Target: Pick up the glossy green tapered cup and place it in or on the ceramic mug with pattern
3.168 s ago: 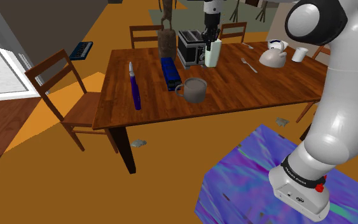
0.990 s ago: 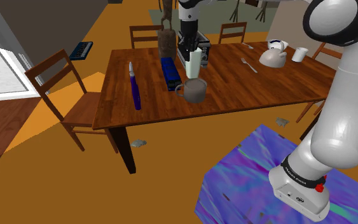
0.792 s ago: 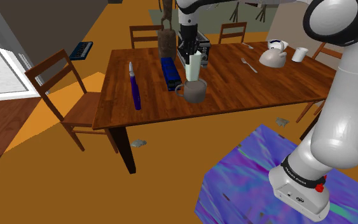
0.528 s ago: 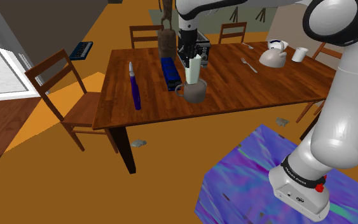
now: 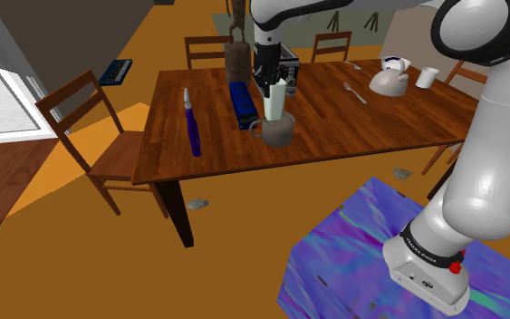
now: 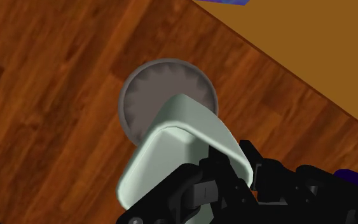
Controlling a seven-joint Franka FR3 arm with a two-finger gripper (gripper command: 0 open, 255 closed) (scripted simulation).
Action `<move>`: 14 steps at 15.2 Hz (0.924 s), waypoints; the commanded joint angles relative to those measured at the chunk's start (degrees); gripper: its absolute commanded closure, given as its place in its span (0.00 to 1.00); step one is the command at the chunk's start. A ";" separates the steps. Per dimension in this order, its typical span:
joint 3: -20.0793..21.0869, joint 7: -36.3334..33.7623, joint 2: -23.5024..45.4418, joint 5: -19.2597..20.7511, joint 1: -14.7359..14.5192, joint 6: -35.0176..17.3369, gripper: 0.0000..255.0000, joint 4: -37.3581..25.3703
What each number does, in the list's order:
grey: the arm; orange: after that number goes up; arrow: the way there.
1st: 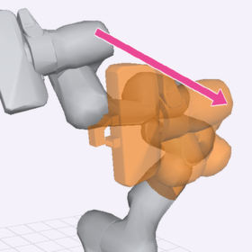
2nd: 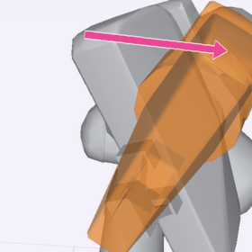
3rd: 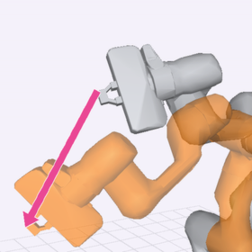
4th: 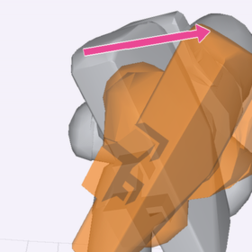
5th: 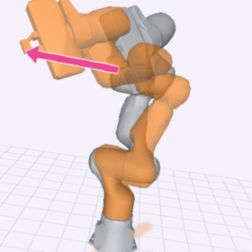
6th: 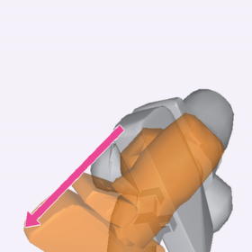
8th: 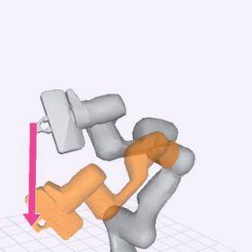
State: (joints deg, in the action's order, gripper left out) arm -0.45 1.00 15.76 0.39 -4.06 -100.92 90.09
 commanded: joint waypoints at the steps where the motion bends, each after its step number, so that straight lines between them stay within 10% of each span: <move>1: 0.00 0.00 -0.01 0.00 0.00 -0.01 0.00 -0.01; 14: 0.01 0.02 0.88 -0.01 -0.02 7.65 0.00 -8.55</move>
State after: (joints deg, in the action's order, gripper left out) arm -0.44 1.04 16.60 0.38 -4.06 -93.41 81.70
